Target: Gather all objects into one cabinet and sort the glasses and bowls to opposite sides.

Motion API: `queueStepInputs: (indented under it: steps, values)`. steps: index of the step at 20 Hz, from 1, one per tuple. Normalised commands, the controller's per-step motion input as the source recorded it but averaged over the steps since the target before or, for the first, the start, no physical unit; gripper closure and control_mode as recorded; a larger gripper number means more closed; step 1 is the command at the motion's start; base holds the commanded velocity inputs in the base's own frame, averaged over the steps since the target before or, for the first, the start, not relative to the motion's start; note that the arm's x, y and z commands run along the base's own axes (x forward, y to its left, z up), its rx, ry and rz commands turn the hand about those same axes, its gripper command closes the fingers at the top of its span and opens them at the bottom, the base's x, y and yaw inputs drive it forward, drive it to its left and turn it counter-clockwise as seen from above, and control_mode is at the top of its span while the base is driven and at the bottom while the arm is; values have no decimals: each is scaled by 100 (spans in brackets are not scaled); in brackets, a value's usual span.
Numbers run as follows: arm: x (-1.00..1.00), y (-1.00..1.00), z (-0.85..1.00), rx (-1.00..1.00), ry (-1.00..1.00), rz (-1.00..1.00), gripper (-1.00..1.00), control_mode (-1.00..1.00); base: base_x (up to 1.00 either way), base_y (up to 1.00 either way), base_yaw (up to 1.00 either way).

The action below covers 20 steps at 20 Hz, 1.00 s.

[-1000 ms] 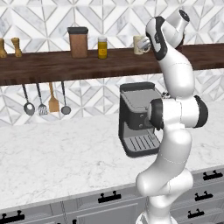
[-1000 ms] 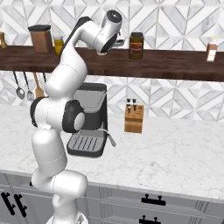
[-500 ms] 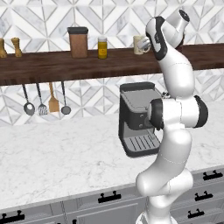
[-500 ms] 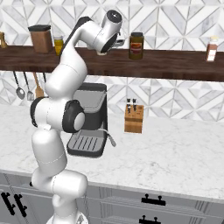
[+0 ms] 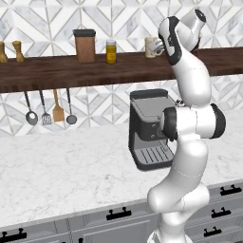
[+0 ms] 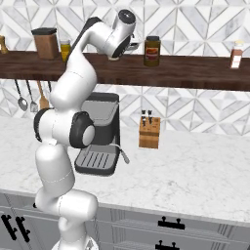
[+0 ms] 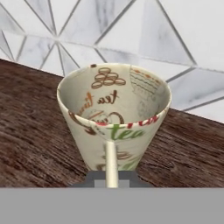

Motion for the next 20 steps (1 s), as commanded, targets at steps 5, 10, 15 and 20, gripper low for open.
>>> queueStepInputs:
  steps: [5,10,15,20]
  values:
    - [-13,0,32,0,0,0,100,-100,0,0,0]
    - [-40,0,26,0,-3,0,100,-100,0,0,0]
    - [-56,0,27,0,-9,0,100,-100,0,0,0]
    - [-54,0,27,0,-11,0,100,-100,0,0,0]
